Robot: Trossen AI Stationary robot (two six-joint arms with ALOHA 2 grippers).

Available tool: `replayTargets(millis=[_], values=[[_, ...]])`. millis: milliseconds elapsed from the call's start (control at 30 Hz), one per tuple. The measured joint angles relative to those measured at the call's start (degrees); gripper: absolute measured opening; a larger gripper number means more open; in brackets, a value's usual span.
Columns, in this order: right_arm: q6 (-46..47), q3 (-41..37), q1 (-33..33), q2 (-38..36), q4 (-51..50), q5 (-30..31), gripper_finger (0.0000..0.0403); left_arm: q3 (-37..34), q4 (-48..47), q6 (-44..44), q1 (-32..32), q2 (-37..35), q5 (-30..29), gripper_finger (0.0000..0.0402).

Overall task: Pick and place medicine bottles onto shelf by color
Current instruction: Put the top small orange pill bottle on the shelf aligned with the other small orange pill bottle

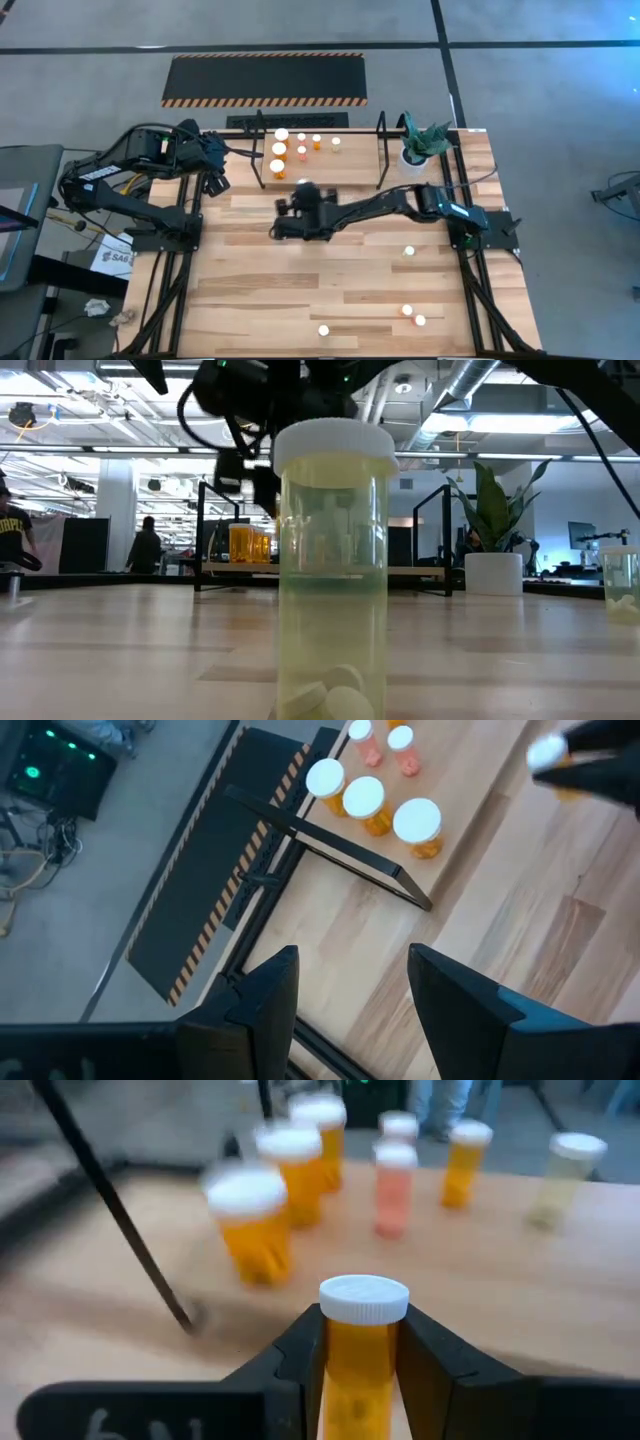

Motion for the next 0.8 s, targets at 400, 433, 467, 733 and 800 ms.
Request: replayTargets(millis=[400,433,467,733,800], values=[[-26.4,-0.1,3.5,5.4,24.0,-10.3,0.0116,0.0,0.0,0.5,0.0,0.0,-1.3,0.0178],[-29.9,-0.1,3.5,5.4,26.2,-12.3,0.0116,0.0,0.0,0.7,0.0,0.0,-1.3,0.0178],[-33.2,-0.1,3.5,5.4,29.0,-14.5,0.0116,0.0,0.0,0.8,0.0,0.0,-1.3,0.0178],[-48.2,0.0,2.7,6.1,47.4,-31.0,0.0116,0.0,-0.1,0.6,0.0,0.0,-1.3,0.0178],[-50.5,0.0,2.3,6.1,49.8,-34.4,0.0116,0.0,-0.2,0.5,0.0,0.0,-1.3,0.0178]])
